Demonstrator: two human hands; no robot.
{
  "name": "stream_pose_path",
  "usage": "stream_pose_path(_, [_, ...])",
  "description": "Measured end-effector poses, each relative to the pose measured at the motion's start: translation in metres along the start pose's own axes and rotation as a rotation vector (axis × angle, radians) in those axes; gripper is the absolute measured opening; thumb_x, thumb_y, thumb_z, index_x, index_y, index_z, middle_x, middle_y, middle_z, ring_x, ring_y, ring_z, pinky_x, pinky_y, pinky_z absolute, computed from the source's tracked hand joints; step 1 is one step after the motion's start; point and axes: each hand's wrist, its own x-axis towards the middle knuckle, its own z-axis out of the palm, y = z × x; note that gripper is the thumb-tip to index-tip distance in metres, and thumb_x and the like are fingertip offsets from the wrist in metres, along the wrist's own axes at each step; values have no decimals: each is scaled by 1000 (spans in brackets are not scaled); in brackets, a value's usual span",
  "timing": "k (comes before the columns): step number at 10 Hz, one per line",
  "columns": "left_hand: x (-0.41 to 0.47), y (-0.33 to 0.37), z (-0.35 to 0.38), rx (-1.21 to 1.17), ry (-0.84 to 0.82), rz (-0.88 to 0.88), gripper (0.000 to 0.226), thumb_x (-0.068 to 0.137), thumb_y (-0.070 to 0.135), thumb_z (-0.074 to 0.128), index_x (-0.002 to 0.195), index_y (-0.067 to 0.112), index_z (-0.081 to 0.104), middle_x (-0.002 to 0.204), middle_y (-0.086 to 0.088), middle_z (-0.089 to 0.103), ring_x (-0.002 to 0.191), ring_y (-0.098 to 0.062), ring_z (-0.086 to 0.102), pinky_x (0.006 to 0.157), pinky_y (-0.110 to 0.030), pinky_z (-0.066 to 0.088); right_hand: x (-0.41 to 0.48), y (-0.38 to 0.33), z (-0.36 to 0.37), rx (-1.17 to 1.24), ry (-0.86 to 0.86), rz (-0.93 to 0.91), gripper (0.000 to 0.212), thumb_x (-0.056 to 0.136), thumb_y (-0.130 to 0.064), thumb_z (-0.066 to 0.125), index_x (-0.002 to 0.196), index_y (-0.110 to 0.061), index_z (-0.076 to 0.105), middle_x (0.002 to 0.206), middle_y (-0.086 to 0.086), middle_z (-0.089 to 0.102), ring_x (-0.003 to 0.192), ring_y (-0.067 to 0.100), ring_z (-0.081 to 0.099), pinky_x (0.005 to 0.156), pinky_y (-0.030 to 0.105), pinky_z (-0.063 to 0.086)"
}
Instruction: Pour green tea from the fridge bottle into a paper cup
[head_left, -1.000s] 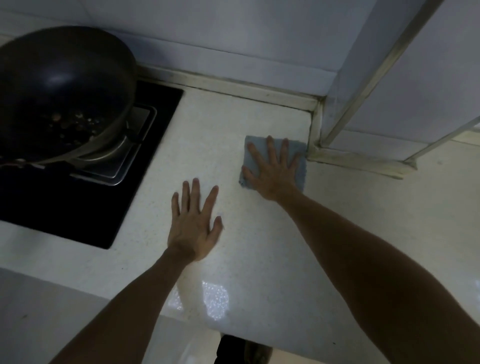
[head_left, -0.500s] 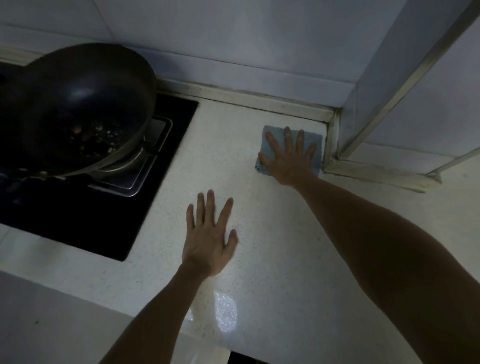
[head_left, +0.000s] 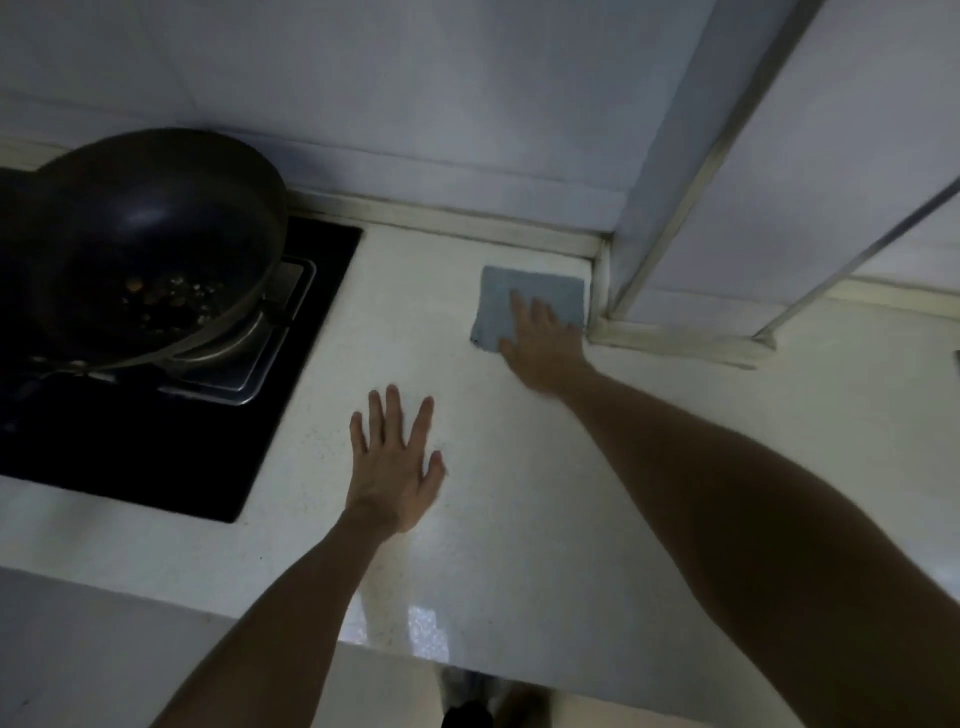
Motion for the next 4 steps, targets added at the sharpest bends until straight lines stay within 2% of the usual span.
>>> stream_pose_path(1, [3,4,-23,39,-135,-11,71,93,54,11,154,20,-7,158,-26,-10,145,-44,-11,118,-56,1,-23,0,-17,-1,17,-25,65,101,-41,36,154,-12,12,143,16,40,125,33,45,97,48,41])
stream_pose_path(2, [5,10,-61,81,-219,-37,63,98,45,13,154,19,-3,159,-21,1,147,-38,2,118,-56,8,-43,2,-47,17,-7,16,62,101,-40,35,153,-14,13,140,14,42,121,33,48,94,46,43])
stream_pose_path(3, [6,16,-101,57,-236,-106,66,101,43,19,154,11,-5,160,-17,6,147,-32,10,117,-55,9,-64,9,-86,46,-15,45,61,102,-39,31,153,-16,9,148,14,34,127,34,43,100,48,39])
stream_pose_path(4, [8,24,-143,94,-174,-110,68,101,45,24,153,7,3,157,-15,17,142,-32,24,115,-55,16,-84,18,-124,-4,-14,50,62,102,-40,27,154,-15,5,155,11,25,134,33,35,103,49,35])
